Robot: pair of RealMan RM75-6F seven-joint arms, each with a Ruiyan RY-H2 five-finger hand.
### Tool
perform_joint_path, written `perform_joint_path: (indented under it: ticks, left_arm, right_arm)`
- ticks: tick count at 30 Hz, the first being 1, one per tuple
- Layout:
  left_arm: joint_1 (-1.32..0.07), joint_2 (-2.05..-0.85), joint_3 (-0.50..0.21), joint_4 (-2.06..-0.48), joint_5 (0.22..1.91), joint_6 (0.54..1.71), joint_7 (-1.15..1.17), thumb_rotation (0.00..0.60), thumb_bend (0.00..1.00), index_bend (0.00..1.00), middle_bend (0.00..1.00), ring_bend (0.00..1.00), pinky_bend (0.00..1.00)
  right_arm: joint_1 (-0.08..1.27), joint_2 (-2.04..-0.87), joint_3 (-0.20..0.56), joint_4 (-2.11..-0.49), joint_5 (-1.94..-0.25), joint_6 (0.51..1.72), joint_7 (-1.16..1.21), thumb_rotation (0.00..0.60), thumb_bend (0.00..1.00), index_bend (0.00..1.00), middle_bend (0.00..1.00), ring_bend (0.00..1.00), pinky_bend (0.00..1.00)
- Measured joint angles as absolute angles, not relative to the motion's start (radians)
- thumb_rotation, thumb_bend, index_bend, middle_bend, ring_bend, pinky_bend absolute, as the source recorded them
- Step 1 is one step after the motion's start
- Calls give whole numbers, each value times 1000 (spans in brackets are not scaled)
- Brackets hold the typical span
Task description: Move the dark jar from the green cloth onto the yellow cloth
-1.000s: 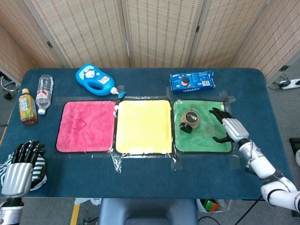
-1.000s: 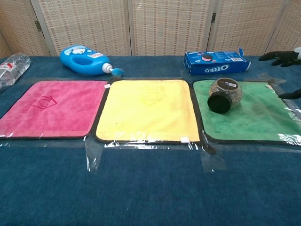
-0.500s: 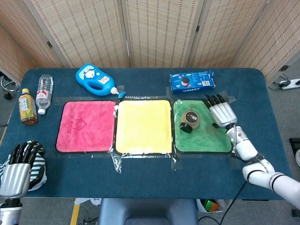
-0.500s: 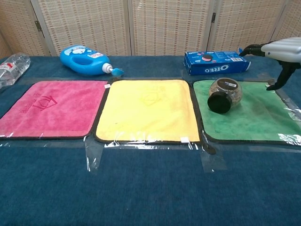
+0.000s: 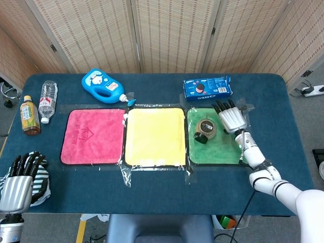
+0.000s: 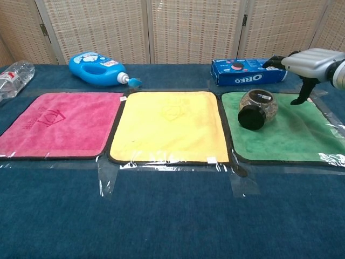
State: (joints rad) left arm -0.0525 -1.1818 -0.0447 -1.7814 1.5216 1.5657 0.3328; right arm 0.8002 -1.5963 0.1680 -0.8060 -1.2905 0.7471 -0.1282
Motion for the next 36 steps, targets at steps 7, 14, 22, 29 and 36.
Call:
perform_joint_path:
  ticks: [7,14,22,29,36]
  left_arm:
    - [-52,-1181,-45,-1782,1519,1565,333,600,464,171,113,71,36]
    - [-53,-1180,-46,-1783,1515,1560,335,600,465,174,113,71,34]
    - [-52,-1179,-47,-1782,1508,1558,335,600,464,175,113,72,35]
    - [-47,-1177,-46,-1781,1504,1563,333,600,464,175,113,71,35]
    - [-42,-1175,-46,-1775,1504,1569,324,600,465,174,113,72,34]
  right_arm:
    - [819,-1643,172,-726,-1303,753,-81,600,231,151,173,224,141]
    - [839,-1676,167,-668,-1307,730,-89,600,231,150,167,200,140]
    - [874,-1746,162,-560,-1325,720,-90,600,230,151,167,194,140]
    - [900,-1802,143,-497,-1368,728,-19,600,216,150,167,194,140]
    - [913,-1828,120,-503,-1422,777,73,600,215,150,169,194,141]
